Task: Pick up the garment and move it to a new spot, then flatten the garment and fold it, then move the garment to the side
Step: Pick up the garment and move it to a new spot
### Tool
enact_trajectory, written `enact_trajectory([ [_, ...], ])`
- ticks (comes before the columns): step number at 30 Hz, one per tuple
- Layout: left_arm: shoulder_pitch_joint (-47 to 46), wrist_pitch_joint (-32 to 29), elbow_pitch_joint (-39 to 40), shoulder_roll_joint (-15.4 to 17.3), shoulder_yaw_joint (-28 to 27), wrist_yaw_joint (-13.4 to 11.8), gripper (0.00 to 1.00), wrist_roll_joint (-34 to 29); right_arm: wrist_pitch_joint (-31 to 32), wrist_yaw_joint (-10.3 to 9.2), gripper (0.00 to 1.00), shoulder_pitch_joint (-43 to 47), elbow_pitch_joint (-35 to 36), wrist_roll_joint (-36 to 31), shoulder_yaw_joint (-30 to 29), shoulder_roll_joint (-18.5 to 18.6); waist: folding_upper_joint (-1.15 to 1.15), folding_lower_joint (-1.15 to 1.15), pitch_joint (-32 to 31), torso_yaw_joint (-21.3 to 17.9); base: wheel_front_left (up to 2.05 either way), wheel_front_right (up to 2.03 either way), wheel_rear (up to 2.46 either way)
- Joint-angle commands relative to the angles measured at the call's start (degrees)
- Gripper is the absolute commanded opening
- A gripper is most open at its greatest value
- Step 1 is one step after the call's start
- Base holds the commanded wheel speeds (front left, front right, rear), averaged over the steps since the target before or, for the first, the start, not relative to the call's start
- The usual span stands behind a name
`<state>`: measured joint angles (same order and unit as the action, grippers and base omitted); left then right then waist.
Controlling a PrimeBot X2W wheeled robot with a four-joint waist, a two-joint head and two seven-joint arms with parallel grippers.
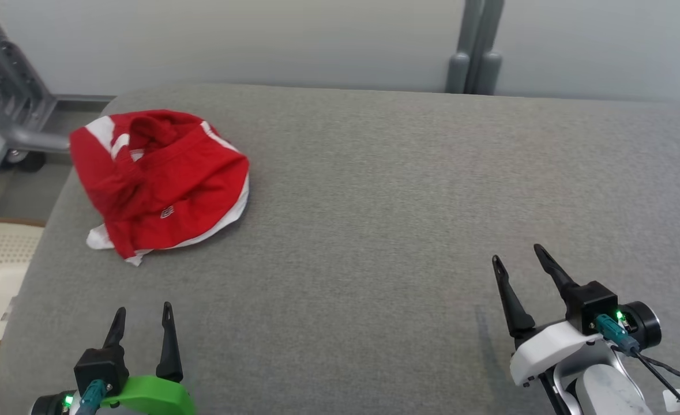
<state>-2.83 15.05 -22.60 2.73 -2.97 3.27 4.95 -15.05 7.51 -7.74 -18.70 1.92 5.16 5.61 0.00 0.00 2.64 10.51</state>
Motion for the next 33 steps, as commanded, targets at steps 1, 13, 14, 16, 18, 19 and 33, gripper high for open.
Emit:
enact_trajectory([
  [1, 0.91, 0.2, -0.4, 0.29, -0.21, -0.1, 1.0, 0.61, -0.19, -0.04, 1.0, -0.51, -0.36, 0.52, 0.67, 0.16, 0.0, 0.0, 0.67, 9.79, 0.0, 0.0, 0.0],
  [13, 3.07, 0.2, -3.11, 0.27, -2.38, 3.22, 1.0, 6.25, -0.19, -0.05, 1.0, -2.26, -2.57, 2.72, 6.3, 0.18, 0.0, 0.0, 2.08, 18.16, 0.0, 0.0, 0.0],
  [14, 2.68, 0.2, -3.52, 0.24, -2.38, 3.33, 1.0, 6.01, -0.19, -0.05, 1.0, -2.27, -2.78, 2.93, 6.38, 0.37, 0.0, 0.0, 2.28, 17.62, 0.0, 0.0, 0.0],
  [16, 0.92, 0.2, -4.05, 0.22, -2.12, 3.79, 1.0, 6.05, -0.2, -0.05, 1.0, -2.52, -2.92, 3.12, 6.28, 0.84, 0.0, 0.0, 2.8, 16.29, 0.0, 0.0, 0.0],
  [18, -1.75, 0.21, -3.56, 1.22, -0.7, 4.21, 1.0, 6.33, -0.2, -0.05, 1.0, -2.59, -2.88, 3.17, 5.89, 1.3, 0.0, 0.0, 3.54, 14.83, 0.0, 0.0, 0.0],
  [19, -3.07, 0.2, -3.52, 1.54, 1.75, 4.2, 1.0, 7.62, -0.2, -0.04, 1.0, -2.63, -2.96, 3.04, 5.86, 1.66, 0.0, 0.0, 3.96, 14.08, 0.0, 0.0, 0.0],
  [33, -33.2, -3.3, -13.05, 22.74, 23.35, 4.18, 1.0, 22.97, -0.2, -0.05, 1.0, -5.08, -2.33, 3.53, 6.39, 2.48, 0.0, 0.0, 9.67, 2.79, 0.0, 0.0, 0.0],
])
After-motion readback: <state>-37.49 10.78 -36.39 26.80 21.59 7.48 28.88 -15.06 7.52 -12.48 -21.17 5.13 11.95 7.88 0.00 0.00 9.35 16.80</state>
